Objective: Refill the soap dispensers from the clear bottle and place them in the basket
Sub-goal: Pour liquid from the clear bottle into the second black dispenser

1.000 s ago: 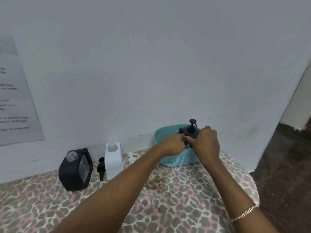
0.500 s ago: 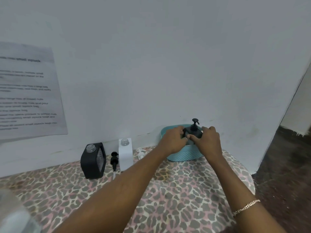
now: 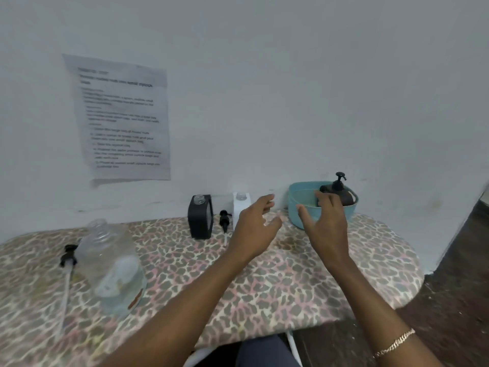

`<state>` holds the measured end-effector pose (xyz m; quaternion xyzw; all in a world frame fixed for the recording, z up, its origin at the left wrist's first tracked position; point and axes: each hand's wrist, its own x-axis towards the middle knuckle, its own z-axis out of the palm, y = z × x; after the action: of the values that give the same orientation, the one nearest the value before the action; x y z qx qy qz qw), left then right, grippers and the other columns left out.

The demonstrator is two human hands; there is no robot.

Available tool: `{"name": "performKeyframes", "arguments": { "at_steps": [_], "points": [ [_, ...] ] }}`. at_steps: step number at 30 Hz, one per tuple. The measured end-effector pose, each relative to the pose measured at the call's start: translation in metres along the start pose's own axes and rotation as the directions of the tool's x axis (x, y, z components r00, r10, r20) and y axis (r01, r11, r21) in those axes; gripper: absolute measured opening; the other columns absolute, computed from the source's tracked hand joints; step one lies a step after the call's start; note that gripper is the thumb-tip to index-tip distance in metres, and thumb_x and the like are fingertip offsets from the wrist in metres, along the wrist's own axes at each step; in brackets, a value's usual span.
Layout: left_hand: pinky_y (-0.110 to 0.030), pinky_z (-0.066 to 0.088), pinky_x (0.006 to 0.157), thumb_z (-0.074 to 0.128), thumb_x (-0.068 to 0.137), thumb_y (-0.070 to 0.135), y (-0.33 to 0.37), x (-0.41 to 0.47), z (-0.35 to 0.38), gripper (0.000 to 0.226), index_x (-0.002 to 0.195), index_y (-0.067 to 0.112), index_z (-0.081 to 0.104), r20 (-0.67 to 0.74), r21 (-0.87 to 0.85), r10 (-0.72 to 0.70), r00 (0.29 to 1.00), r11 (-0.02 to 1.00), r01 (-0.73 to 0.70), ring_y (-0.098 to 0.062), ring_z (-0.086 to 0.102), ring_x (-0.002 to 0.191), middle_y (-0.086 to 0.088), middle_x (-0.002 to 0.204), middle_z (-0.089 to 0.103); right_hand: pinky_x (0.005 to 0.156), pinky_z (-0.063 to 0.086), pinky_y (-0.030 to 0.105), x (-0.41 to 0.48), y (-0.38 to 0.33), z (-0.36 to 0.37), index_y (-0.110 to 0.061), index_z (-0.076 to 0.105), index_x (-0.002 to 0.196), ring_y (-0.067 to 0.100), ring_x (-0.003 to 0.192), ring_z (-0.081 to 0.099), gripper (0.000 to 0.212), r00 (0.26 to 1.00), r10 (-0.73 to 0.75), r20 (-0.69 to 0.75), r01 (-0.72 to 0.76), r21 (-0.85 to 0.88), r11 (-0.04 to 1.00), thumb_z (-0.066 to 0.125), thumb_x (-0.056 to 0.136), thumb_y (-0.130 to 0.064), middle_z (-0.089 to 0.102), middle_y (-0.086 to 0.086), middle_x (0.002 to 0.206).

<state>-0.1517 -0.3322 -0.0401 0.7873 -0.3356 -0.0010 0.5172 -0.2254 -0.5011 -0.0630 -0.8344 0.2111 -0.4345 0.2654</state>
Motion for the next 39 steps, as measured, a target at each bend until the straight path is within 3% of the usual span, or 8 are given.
{"name": "performKeyframes", "arguments": {
  "at_steps": [5, 9, 13, 18, 23, 26, 34, 39],
  "points": [
    [-0.01, 0.046, 0.098, 0.072, 0.098, 0.026, -0.007, -0.055, -0.047, 0.059, 0.153, 0.024, 0.05, -0.108, -0.006, -0.022, 0.994, 1.0, 0.021, 0.001, 0.056, 0.13, 0.009, 0.143, 0.061, 0.098, 0.045, 0.029, -0.028, -0.043, 0.021, -0.004, 0.06, 0.138, 0.024, 0.121, 0.056, 0.053, 0.996, -0.071, 0.061, 0.067, 0.071, 0.995, 0.074, 0.096, -0.034, 0.058, 0.009, 0.129],
    [-0.007, 0.047, 0.099, 0.071, 0.099, 0.025, -0.012, -0.098, -0.081, 0.056, 0.151, 0.025, 0.052, -0.178, 0.034, -0.017, 0.984, 0.999, 0.023, 0.019, 0.054, 0.116, 0.018, 0.133, 0.061, 0.096, 0.053, 0.04, -0.052, -0.077, 0.044, -0.006, 0.059, 0.139, 0.025, 0.116, 0.06, 0.053, 0.983, -0.136, 0.123, 0.12, 0.132, 0.984, 0.073, 0.096, -0.035, 0.059, 0.009, 0.127],
    [-0.023, 0.049, 0.109, 0.07, 0.099, 0.027, -0.021, -0.134, -0.113, 0.058, 0.154, 0.024, 0.05, -0.261, 0.097, -0.006, 0.965, 0.995, 0.033, 0.003, 0.056, 0.13, 0.008, 0.145, 0.061, 0.095, 0.053, 0.037, -0.071, -0.113, 0.069, -0.009, 0.058, 0.141, 0.021, 0.116, 0.06, 0.055, 0.967, -0.172, 0.187, 0.138, 0.182, 0.974, 0.07, 0.097, -0.04, 0.057, 0.006, 0.131],
    [-0.025, 0.055, 0.101, 0.068, 0.099, 0.02, -0.031, -0.168, -0.143, 0.046, 0.144, 0.018, 0.058, -0.408, 0.142, 0.046, 0.912, 0.99, 0.013, -0.001, 0.062, 0.121, 0.005, 0.132, 0.068, 0.089, 0.052, 0.033, -0.082, -0.152, 0.103, -0.009, 0.057, 0.141, 0.02, 0.111, 0.061, 0.056, 0.946, -0.178, 0.27, 0.123, 0.21, 0.97, 0.068, 0.097, -0.043, 0.056, 0.005, 0.13],
    [-0.03, 0.06, 0.085, 0.071, 0.1, 0.018, -0.047, -0.191, -0.163, 0.028, 0.127, 0.012, 0.065, -0.575, 0.272, 0.181, 0.798, 0.962, -0.022, -0.008, 0.066, 0.104, 0.003, 0.111, 0.066, 0.095, 0.047, 0.033, -0.08, -0.172, 0.135, -0.007, 0.054, 0.14, 0.026, 0.119, 0.057, 0.055, 0.941, -0.141, 0.308, 0.086, 0.186, 0.979, 0.069, 0.097, -0.037, 0.054, 0.009, 0.134],
    [-0.033, 0.053, 0.091, 0.074, 0.097, 0.022, -0.056, -0.196, -0.172, 0.032, 0.124, 0.01, 0.061, -0.646, 0.379, 0.238, 0.725, 0.925, 0.034, -0.02, 0.057, 0.114, -0.004, 0.12, 0.056, 0.096, 0.049, 0.038, -0.077, -0.176, 0.155, -0.006, 0.051, 0.14, 0.029, 0.12, 0.055, 0.059, 0.94, -0.079, 0.331, 0.025, 0.164, 0.986, 0.07, 0.094, -0.038, 0.052, 0.011, 0.135],
    [-0.039, 0.043, 0.106, 0.081, 0.089, 0.036, -0.085, -0.19, -0.186, 0.079, 0.149, 0.016, 0.034, -0.716, 0.224, 0.023, 0.697, 0.954, 0.199, -0.019, 0.032, 0.139, -0.002, 0.15, 0.03, 0.106, 0.048, 0.049, -0.061, -0.175, 0.196, 0.001, 0.026, 0.155, 0.039, 0.135, 0.048, 0.105, 0.887, 0.212, 0.41, -0.286, 0.13, 0.949, 0.08, 0.083, -0.051, 0.045, 0.022, 0.149],
    [-0.029, 0.045, 0.103, 0.078, 0.092, 0.042, -0.102, -0.184, -0.185, 0.089, 0.16, 0.021, 0.025, -0.654, 0.108, -0.12, 0.747, 0.963, 0.249, -0.018, 0.042, 0.14, -0.001, 0.156, 0.033, 0.087, 0.058, 0.051, -0.063, -0.165, 0.213, -0.004, 0.045, 0.134, 0.034, 0.11, 0.064, 0.082, 0.865, 0.267, 0.426, -0.368, 0.175, 0.913, 0.079, 0.076, -0.051, 0.061, 0.013, 0.124]
  ]
}}
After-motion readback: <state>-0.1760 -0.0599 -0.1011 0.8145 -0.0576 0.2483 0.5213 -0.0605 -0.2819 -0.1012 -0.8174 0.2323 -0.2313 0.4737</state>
